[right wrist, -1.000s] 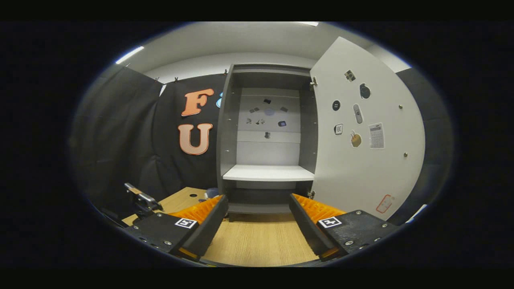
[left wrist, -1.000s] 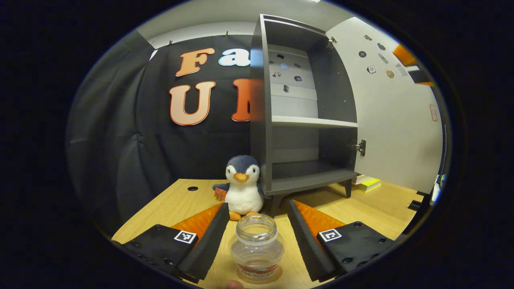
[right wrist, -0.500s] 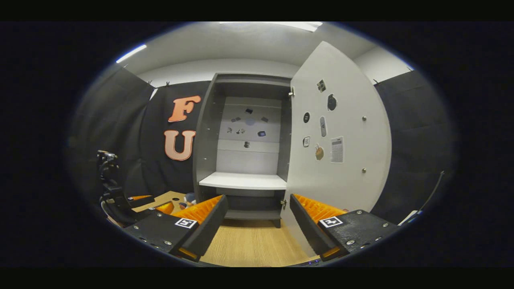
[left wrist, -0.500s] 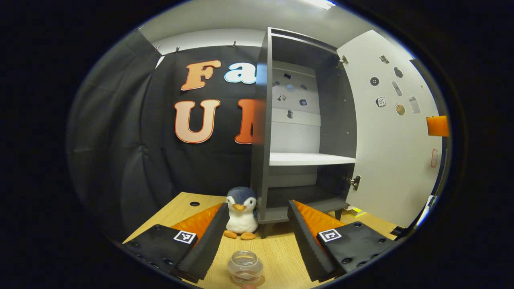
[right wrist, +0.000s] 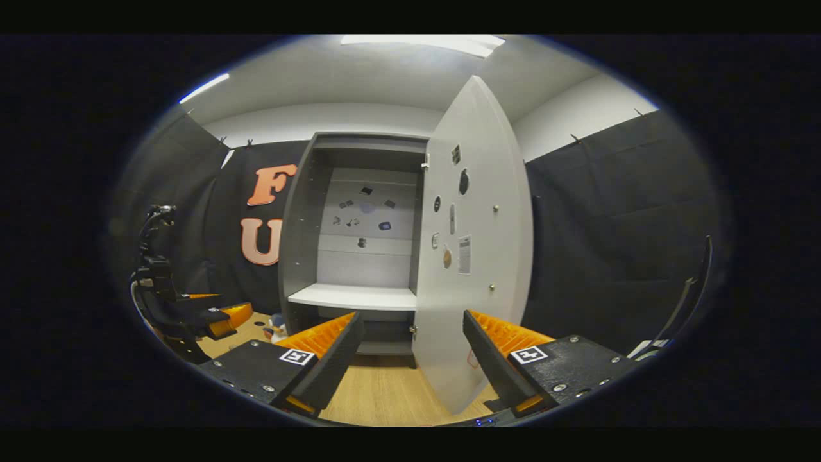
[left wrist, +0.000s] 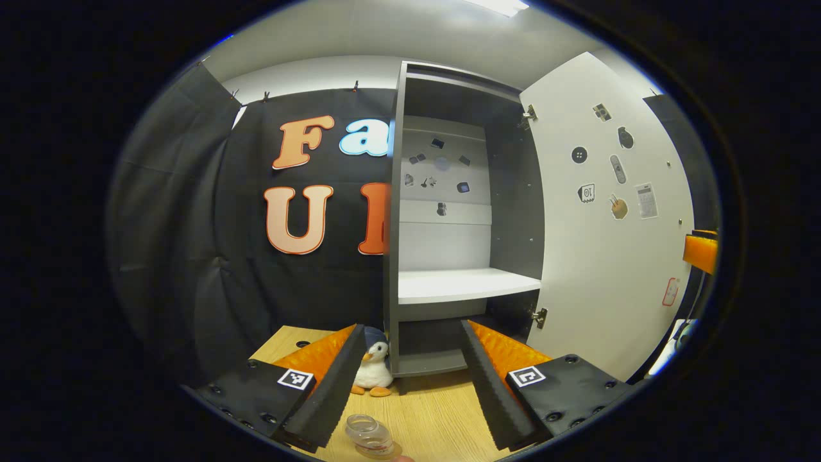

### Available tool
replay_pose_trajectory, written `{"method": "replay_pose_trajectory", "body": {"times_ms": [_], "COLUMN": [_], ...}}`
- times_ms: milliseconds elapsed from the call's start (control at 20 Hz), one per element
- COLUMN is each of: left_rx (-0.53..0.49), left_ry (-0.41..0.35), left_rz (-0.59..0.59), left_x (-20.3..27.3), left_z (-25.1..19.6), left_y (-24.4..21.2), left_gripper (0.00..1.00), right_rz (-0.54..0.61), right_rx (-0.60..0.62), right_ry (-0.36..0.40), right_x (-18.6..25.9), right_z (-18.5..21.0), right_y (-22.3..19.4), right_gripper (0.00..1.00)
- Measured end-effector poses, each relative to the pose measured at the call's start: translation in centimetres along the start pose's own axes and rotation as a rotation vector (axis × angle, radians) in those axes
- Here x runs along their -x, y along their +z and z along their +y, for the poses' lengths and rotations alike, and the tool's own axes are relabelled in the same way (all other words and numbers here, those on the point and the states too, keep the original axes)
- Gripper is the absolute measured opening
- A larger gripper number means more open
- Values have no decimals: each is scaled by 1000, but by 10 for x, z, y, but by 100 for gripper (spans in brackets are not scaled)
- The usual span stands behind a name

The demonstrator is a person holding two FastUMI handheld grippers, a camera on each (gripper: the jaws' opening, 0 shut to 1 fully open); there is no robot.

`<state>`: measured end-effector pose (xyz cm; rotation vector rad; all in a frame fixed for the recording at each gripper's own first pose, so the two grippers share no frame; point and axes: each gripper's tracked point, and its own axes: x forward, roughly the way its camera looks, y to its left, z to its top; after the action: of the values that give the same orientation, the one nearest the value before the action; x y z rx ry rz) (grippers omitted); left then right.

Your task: Open the cabinet door with the right hand, grasp the bottle in the cabinet with the left hand and place it on the coaster, then close the cabinet door with the right hand.

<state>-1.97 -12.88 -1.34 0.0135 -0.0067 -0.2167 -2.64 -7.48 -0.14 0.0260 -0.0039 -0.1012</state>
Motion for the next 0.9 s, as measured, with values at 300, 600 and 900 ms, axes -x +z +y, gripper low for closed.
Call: {"method": "replay_pose_trajectory", "body": {"times_ms": [300, 600, 900], "left_rx": [54, 32, 29], "left_ry": [24, 88, 112], "left_rz": [-6, -32, -35], "left_x": [13, 34, 49], "left_z": [-10, -4, 3], "left_y": [16, 39, 47], "left_gripper": [95, 94, 95], "right_rz": [-14, 36, 36], "right_rx": [0, 48, 55], "right_ry": [-101, -204, -161], "right_x": [13, 4, -11], "right_z": [-67, -134, -132], "right_y": [3, -5, -1], "right_gripper": [95, 95, 92]}}
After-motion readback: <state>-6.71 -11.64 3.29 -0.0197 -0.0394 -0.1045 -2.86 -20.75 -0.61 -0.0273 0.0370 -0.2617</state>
